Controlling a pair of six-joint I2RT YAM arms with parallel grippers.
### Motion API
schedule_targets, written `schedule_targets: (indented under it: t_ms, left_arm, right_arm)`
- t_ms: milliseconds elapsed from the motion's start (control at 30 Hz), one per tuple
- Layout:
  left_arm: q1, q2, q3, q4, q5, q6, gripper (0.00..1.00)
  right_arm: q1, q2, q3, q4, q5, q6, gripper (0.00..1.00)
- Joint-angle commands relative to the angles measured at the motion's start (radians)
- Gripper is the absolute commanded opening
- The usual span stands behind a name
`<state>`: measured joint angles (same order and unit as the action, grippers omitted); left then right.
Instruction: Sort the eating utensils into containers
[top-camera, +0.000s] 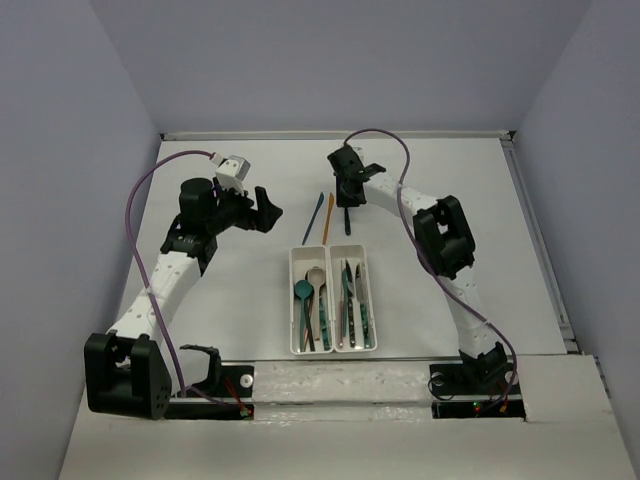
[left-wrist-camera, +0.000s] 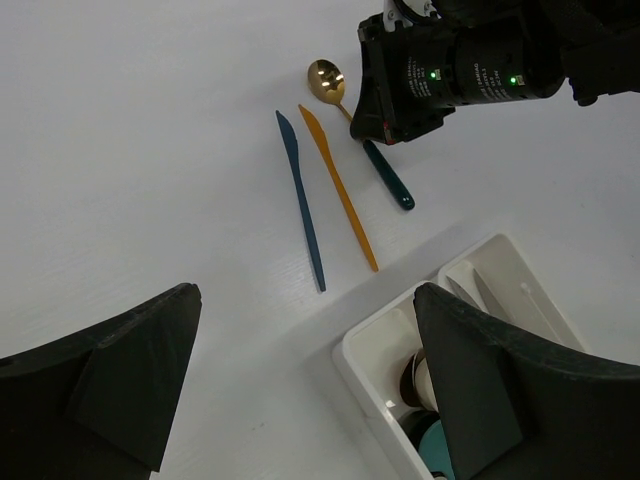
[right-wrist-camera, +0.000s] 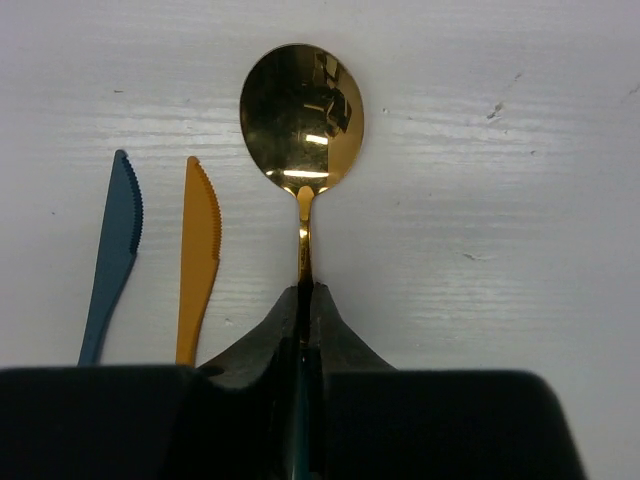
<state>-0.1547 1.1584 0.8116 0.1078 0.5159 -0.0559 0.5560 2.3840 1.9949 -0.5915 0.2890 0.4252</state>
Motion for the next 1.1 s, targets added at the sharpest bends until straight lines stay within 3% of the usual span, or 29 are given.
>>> schedule_targets:
  t_ms: [0, 233, 433, 567, 733, 833, 1067]
  left_arm:
    - [0.01, -0.012, 0.004, 0.041, 0.024, 0.016, 0.99]
    - [0.018, -0.012, 0.008, 0.032, 0.041, 0.018, 0.99]
    - [0.026, -0.011, 0.011, 0.029, 0.045, 0.016, 0.99]
    - [0.029, -0.006, 0.011, 0.033, 0.05, 0.014, 0.99]
    - [0.03, -0.002, 0.011, 0.029, 0.053, 0.014, 0.99]
    - [0.029, 0.0, 0.014, 0.024, 0.05, 0.013, 0.99]
    - [0.03, 0.015, 0.017, 0.036, 0.022, 0.016, 0.99]
  right_arm:
    - [-0.022, -0.016, -0.09, -0.018, 0.052, -0.011, 0.0]
    - [-0.08, -0.121, -0.26, 0.172, 0.105, 0.02, 0.0]
    - [-0.09, -0.331, -0.399, 0.356, 0.246, -0.035, 0.0]
    - [-0.09, -0.402, -0.415, 0.374, 0.35, -0.112, 0.0]
    - [-0.09, -0.572, -0.521, 0.435, 0.354, -0.14, 0.0]
    - [-0.029, -0.694, -0.609, 0.426, 0.416, -0.143, 0.0]
    - [0.382, -0.95, -0.866, 0.398, 0.3, 0.139, 0.0]
